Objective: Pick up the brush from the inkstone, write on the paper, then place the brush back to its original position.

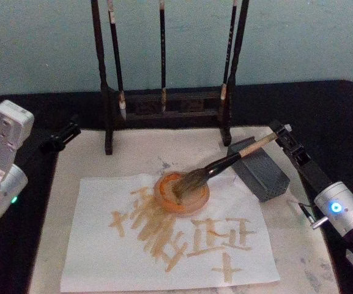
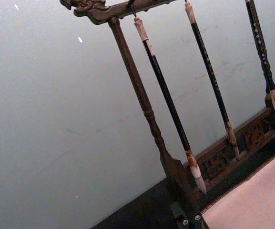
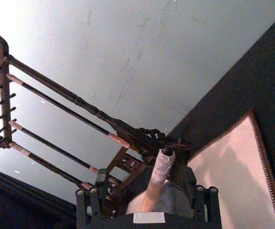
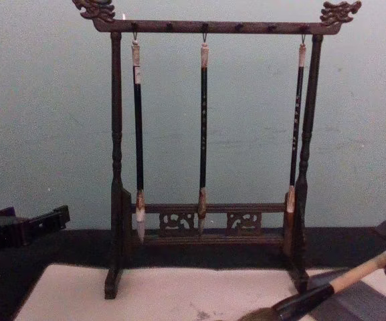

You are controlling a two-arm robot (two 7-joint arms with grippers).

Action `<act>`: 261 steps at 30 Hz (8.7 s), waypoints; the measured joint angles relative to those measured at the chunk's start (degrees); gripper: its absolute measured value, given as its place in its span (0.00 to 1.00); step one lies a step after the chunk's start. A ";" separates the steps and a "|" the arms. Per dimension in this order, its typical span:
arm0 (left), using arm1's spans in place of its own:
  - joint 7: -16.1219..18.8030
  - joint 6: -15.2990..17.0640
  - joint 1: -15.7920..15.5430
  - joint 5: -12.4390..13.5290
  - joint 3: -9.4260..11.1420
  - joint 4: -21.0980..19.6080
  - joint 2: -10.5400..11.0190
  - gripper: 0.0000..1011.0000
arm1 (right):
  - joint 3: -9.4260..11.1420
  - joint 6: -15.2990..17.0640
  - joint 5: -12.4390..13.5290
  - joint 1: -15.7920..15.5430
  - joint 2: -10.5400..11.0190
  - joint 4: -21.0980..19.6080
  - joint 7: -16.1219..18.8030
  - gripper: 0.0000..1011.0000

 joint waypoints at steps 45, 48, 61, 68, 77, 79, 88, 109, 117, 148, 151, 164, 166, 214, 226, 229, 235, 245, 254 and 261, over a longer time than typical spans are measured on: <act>0.00 0.00 0.00 0.00 0.00 0.00 0.00 0.99 | -3.77 -1.38 3.68 0.80 1.85 -0.40 -3.09 0.99; 0.00 0.00 0.00 0.00 0.00 0.00 0.00 0.99 | -3.71 -1.36 3.68 0.79 1.83 -0.38 -2.99 0.99; 0.00 0.00 0.00 0.00 0.00 0.00 0.00 0.99 | -3.60 -1.35 3.66 0.78 1.76 -0.30 -2.82 0.85; 0.00 0.00 0.00 0.00 0.00 0.00 0.00 0.99 | -3.56 -1.35 3.63 0.78 1.73 -0.28 -2.78 0.62; 0.00 0.00 0.00 0.00 0.00 0.00 0.00 0.99 | -3.56 -1.36 3.60 0.78 1.73 -0.29 -2.71 0.34; 0.00 0.00 0.00 0.00 0.00 0.00 0.00 0.99 | -3.56 -1.36 3.60 0.78 1.73 -0.29 -2.71 0.29; 0.00 0.00 0.00 0.00 0.00 0.00 0.00 0.99 | -3.56 -1.36 3.61 0.78 1.73 -0.30 -2.68 0.19; 0.00 0.00 0.00 0.00 0.00 0.00 0.00 0.99 | -3.60 -1.38 3.61 0.79 1.74 -0.30 -2.72 0.19; 0.00 0.00 0.00 0.00 0.00 0.00 0.00 0.99 | -5.33 -3.12 0.83 0.40 3.09 -2.95 -2.62 0.19; 0.00 0.00 0.00 0.00 0.00 0.00 0.00 0.99 | -11.90 -2.14 -14.47 -2.47 11.32 -22.40 -8.20 0.19; 0.00 0.00 0.00 0.00 0.00 0.00 0.00 0.99 | -12.17 -1.47 -15.44 -2.47 11.85 -24.04 -8.71 0.19; 0.00 0.00 0.00 0.00 0.00 0.00 0.00 0.99 | -14.15 2.60 -19.98 -1.21 14.63 -30.43 -11.54 0.18; 0.00 0.00 0.00 0.00 0.00 0.00 0.00 0.99 | -14.62 3.62 -20.82 -0.76 15.14 -31.38 -11.88 0.18; 0.00 0.00 0.00 0.00 0.00 0.00 0.00 0.99 | -17.11 5.52 -36.68 3.50 19.70 -41.26 -6.09 0.18; 0.00 0.00 0.00 0.00 0.00 0.00 0.00 0.99 | -17.56 5.95 -37.06 3.95 19.24 -42.69 -4.88 0.18; 0.00 0.00 0.00 0.00 0.00 0.00 0.00 0.99 | -17.50 5.96 -37.06 3.93 19.25 -42.88 -4.88 0.18; 0.00 0.00 0.00 0.00 0.00 0.00 0.00 0.99 | -17.04 5.87 -36.50 3.40 19.59 -43.63 -4.68 0.18; 0.00 0.00 0.00 0.00 0.00 0.00 0.00 0.99 | -16.40 5.16 -34.78 1.84 20.59 -45.64 -4.17 0.18; 0.00 0.00 0.00 0.00 0.00 0.00 0.00 0.99 | -17.21 4.48 -34.28 0.41 21.14 -46.89 -3.63 0.18; 0.00 0.00 0.00 0.00 0.00 0.00 0.00 0.99 | -18.73 4.20 -34.37 0.20 20.48 -45.99 -2.97 0.18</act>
